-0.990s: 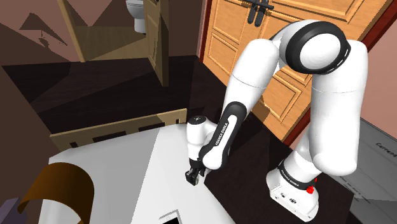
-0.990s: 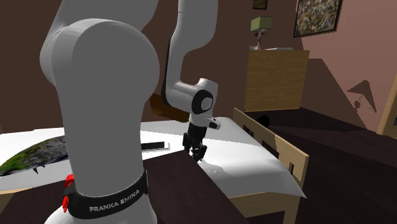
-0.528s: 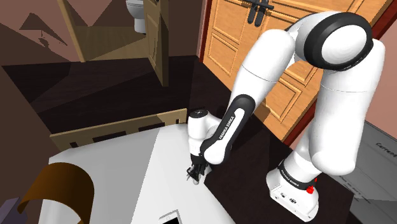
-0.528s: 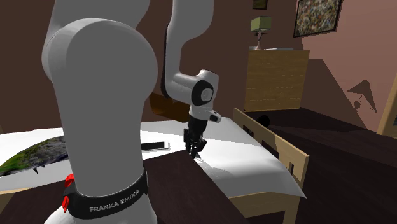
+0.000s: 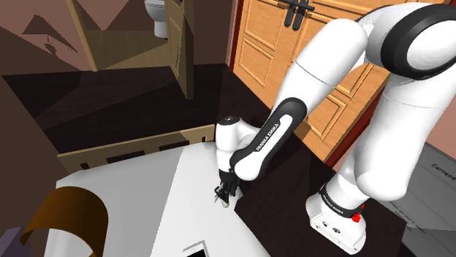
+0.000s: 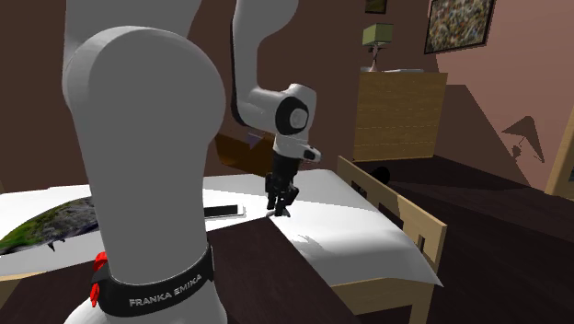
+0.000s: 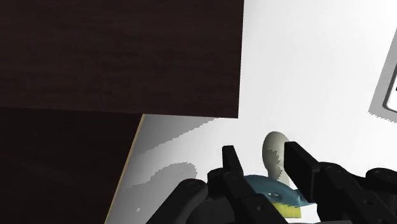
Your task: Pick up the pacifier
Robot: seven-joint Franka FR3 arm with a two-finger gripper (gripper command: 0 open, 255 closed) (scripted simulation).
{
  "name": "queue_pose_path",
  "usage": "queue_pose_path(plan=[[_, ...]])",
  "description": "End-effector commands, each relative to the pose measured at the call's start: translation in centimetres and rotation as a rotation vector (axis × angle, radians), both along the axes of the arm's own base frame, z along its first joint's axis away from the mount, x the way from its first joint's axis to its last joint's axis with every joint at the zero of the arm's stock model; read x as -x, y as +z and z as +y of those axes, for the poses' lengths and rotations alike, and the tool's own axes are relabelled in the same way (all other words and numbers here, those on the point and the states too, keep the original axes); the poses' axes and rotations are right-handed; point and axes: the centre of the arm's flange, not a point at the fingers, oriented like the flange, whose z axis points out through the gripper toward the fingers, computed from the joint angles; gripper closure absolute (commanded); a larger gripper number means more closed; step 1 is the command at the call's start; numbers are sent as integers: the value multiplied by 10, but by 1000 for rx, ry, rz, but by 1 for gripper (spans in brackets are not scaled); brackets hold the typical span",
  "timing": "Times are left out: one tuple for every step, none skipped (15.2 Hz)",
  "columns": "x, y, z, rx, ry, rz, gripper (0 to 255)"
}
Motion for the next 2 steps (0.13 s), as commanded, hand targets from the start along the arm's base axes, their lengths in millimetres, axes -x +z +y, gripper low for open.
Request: queue_pose_path(plan=[[2,6,-1,0,0,0,255],[2,6,-1,0,0,0,255]])
